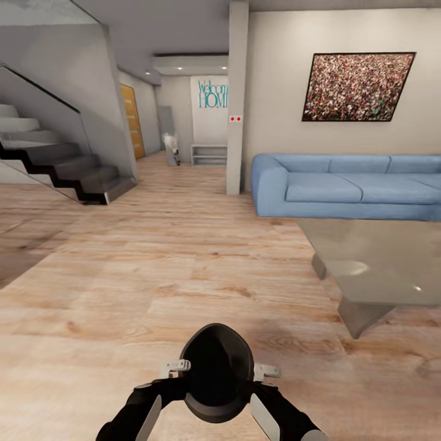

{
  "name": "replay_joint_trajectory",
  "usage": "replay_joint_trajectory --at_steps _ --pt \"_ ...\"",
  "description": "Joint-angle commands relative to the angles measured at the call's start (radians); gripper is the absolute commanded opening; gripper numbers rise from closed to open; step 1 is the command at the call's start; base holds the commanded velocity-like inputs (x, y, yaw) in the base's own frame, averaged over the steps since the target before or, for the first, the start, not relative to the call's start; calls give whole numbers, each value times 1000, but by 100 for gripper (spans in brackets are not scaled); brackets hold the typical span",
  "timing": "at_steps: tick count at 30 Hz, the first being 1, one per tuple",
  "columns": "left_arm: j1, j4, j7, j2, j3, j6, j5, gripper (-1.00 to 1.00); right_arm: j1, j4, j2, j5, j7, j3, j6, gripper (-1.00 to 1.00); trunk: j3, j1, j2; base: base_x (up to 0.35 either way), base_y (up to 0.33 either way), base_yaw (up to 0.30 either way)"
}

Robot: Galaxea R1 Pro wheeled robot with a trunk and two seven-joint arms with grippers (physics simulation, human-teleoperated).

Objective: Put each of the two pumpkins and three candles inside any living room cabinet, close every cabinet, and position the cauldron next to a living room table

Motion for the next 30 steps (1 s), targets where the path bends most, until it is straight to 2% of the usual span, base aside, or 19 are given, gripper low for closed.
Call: replay_joint_trajectory --at_steps 1,14,22,30 --pt "0 -2 -3 0 -10 -10 17 -100 -1 1 1 -29 30 -2 -3 -100 1 0 0 -234 -218 -276" --pt "0 -2 0 1 -10 -18 16 -100 -1 1 1 -29 30 -2 -3 -100 3 0 0 -195 -205 -254" --pt "0 -2 0 1 -10 -30 16 -100 0 -28 1 -29 29 2 -2 -100 3 0 0 93 -90 -24" --pt "0 -2 2 0 -11 -29 16 -100 1 -30 1 -29 28 2 -3 -100 3 0 0 213 -192 0"
